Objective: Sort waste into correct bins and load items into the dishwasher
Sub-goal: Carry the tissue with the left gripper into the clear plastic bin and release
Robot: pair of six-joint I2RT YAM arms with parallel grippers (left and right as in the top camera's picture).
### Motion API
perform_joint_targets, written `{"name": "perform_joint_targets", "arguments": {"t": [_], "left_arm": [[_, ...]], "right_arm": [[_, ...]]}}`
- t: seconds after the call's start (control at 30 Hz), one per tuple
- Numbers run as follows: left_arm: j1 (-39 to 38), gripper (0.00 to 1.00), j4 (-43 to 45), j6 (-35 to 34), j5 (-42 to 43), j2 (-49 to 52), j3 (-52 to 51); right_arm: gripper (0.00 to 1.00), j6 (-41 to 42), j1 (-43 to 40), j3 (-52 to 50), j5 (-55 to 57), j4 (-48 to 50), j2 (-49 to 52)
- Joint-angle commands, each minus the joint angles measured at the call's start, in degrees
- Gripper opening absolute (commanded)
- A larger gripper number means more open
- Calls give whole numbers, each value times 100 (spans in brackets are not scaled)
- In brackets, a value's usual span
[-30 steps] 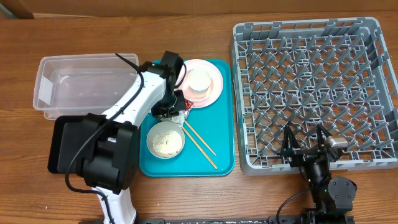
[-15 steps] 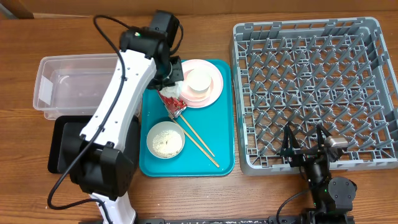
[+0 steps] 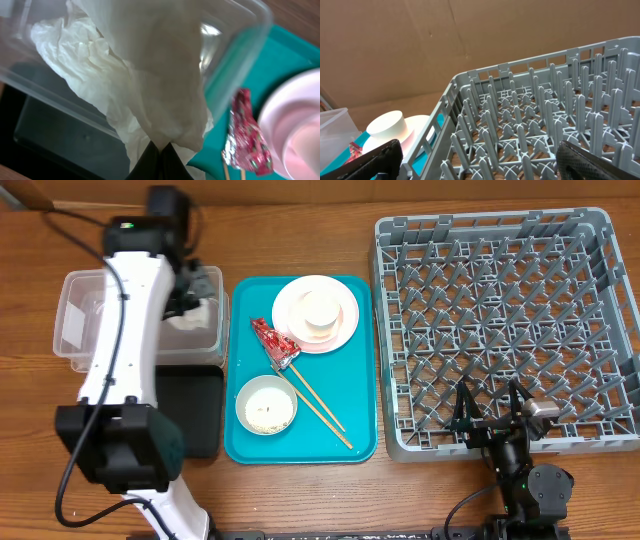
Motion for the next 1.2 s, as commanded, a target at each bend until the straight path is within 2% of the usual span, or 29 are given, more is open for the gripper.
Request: {"name": "perform_joint_targets", "arguments": {"t": [0.0,0.5,0.57,0.6,0.63,0.67,0.7,0.87,1.07,1.17], "left_arm": [[297,4,96,103,-142,-33,-4],[573,4,1757,85,-166,-20,-1740],[573,12,1816,87,-166,-20,-1816],[573,27,1834,87,-166,-20,-1832],[573,47,1845,90,-166,-20,-1834],[573,58,1856,90,-166,-22,-1832],[573,62,1871,92,-166,-22,-1827],[573,58,1775,297,160,-66,-1665],[511,57,1213,1040,1672,-251,-990],[420,57,918,1196,2175,-474,-787]], "right_arm": [[100,24,-11,-61,15,33,-2],[100,24,-11,-61,15,33,-2],[100,24,-11,-61,13,31,-2],[100,24,-11,-61,15,31,-2],[100,24,-11,-61,15,33,-2],[100,24,-11,-61,15,33,-2],[100,24,-11,-61,15,33,-2],[100,24,-11,-61,15,33,-2],[100,24,-11,-61,15,31,-2],[100,24,-11,-61,15,31,-2]]}}
